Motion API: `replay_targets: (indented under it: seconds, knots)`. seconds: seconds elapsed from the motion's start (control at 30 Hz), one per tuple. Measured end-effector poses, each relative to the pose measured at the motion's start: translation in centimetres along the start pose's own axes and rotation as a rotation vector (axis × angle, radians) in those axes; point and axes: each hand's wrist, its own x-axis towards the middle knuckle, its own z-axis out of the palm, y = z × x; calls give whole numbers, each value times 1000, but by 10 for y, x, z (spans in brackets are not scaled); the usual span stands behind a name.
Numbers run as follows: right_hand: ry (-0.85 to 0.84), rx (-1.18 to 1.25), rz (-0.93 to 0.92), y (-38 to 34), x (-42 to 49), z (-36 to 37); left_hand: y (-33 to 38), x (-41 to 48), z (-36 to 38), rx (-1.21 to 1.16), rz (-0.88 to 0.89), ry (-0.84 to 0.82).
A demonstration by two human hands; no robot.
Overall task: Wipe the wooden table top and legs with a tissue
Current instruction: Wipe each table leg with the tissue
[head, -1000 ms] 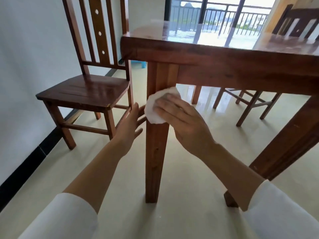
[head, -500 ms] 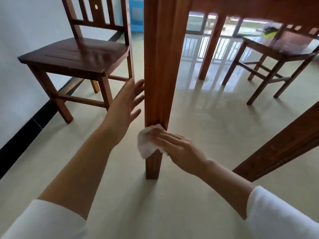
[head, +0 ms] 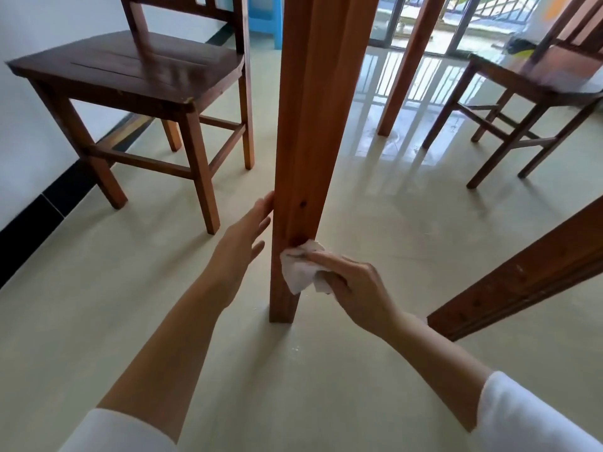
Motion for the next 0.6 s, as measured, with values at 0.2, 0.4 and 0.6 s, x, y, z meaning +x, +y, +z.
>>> replay_targets:
  seconds: [0.2,0.4,0.6]
  knots:
    - [558,467,603,-23,26,-28,-6,4,4,124,92,110]
    - [596,778,514,-74,70,-9,-8,6,8,162,141,160]
    - [544,857,682,-59,42,45,-14,9,6,194,161,192]
